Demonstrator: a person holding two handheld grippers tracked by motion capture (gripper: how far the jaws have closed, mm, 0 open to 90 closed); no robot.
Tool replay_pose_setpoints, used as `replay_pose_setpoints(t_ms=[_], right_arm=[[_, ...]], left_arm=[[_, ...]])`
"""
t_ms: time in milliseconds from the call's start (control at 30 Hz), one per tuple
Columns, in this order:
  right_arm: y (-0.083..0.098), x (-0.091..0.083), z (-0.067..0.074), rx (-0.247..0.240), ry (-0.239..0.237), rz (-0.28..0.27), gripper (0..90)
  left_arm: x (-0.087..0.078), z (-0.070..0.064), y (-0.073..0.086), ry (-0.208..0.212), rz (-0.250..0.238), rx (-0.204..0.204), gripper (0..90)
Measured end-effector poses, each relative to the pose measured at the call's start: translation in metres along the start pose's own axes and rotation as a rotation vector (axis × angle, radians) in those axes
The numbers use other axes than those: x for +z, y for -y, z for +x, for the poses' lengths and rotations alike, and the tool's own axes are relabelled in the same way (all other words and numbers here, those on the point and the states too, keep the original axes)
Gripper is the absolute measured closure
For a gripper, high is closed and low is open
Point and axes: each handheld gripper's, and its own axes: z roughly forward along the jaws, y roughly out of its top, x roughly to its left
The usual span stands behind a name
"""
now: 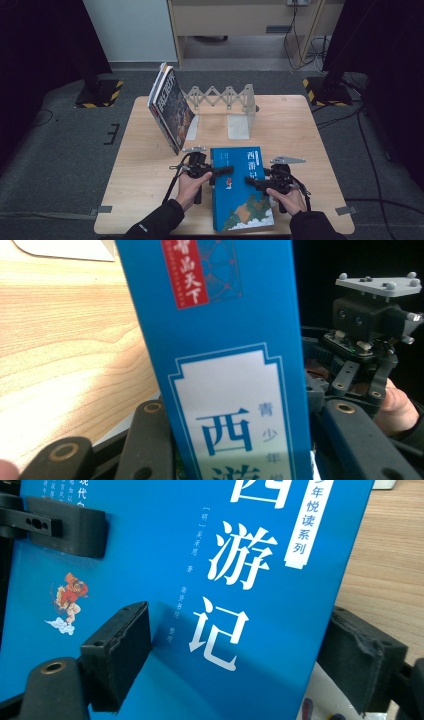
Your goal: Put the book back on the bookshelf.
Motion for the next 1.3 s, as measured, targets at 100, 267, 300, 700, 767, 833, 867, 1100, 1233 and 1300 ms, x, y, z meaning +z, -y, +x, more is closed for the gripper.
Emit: replay_pose_setpoints(t_ms=[100, 267, 300, 700, 767, 833, 867, 1100, 1233, 1300], right_arm=[[0.000, -0.002, 0.001, -0.015, -0.001, -0.005, 20.3], [-0.002, -0.002, 0.006, -0.042, -0.023, -0.021, 22.6], [-0.002, -0.002, 0.007, -0.048, -0.025, -0.020, 22.6], [-0.006, -0.006, 0.010, -0.080, -0.063, -0.092, 23.1], [-0.006, -0.009, 0.010, -0.085, -0.074, -0.110, 21.9], [-0.007, -0.012, 0.010, -0.081, -0.089, -0.133, 20.4], [-0.008, -0.014, 0.009, -0.087, -0.092, -0.147, 20.0], [-0.012, -0.028, -0.001, -0.054, -0.053, -0.224, 16.3], [-0.012, -0.033, -0.008, -0.048, 0.022, -0.237, 12.3], [-0.011, -0.035, -0.013, -0.045, 0.069, -0.232, 10.8]], left_arm=[[0.002, -0.001, 0.000, -0.003, -0.010, -0.001, 55.6], [0.004, -0.002, -0.001, 0.024, -0.036, -0.034, 54.4], [0.004, -0.002, 0.000, 0.023, -0.038, -0.034, 54.1], [-0.012, -0.015, -0.017, 0.014, -0.044, 0.017, 60.7], [-0.017, -0.017, -0.021, 0.013, -0.045, 0.027, 60.9], [-0.021, -0.019, -0.024, 0.017, -0.051, 0.026, 60.9], [-0.023, -0.020, -0.026, 0.018, -0.052, 0.026, 60.9], [-0.042, -0.028, -0.040, 0.028, -0.095, 0.038, 60.9], [-0.057, -0.035, -0.050, 0.019, -0.144, 0.070, 60.8], [-0.066, -0.038, -0.054, -0.001, -0.170, 0.095, 60.7]])
